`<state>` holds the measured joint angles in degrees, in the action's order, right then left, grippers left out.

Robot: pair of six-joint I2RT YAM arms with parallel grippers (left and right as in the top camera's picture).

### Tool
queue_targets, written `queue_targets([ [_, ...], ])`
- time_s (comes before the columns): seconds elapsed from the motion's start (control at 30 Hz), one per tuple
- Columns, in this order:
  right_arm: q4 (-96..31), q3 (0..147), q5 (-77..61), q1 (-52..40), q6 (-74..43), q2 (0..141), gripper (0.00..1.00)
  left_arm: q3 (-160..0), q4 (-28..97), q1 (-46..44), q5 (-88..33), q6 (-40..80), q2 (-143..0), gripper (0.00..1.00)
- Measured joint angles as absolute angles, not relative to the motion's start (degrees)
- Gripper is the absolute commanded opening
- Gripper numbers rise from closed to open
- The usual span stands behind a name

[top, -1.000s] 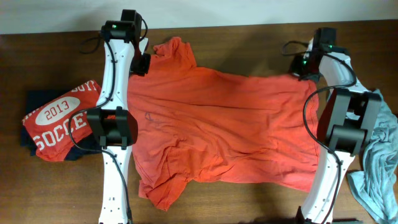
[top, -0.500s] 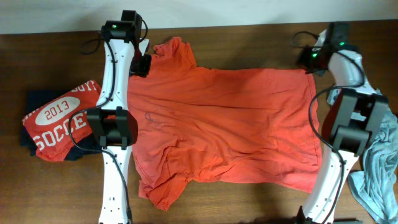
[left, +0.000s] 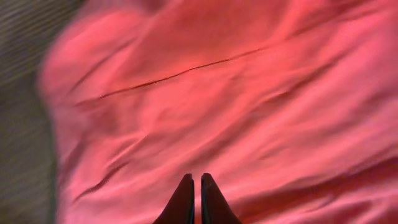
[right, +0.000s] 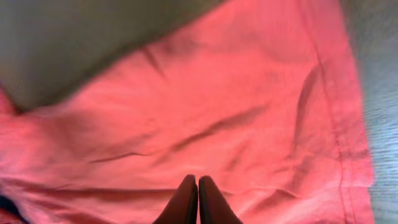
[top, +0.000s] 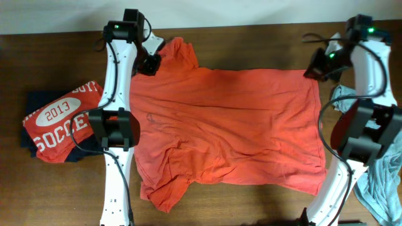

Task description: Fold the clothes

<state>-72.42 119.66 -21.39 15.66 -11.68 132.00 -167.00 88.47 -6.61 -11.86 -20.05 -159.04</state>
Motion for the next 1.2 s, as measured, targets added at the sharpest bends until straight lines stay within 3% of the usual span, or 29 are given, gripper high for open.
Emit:
queue_targets([
  [0.5,-53.82,97.89,-17.98,9.74,-11.62,130.04,0.05,-167.04,88.03,-11.55,-13.58,-24.49,-165.80,0.01],
  [0.8,-33.69,94.63,-18.09,9.69,-14.04,129.64,0.04,-167.28,70.57,-11.84,-3.75,-13.21,-166.63,0.01],
  [0.97,-30.22,95.11,-17.72,9.69,-14.85,130.47,0.04,-167.28,64.49,-11.49,-2.50,-9.26,-167.39,0.01],
  [1.07,-32.49,97.69,-16.91,9.69,-14.50,131.35,0.04,-167.26,63.29,-10.92,-2.44,-8.27,-167.39,0.07],
  [1.2,-41.15,105.01,-16.03,10.07,-12.86,132.14,0.17,-167.54,63.22,-9.21,-1.89,-7.46,-167.22,0.21],
])
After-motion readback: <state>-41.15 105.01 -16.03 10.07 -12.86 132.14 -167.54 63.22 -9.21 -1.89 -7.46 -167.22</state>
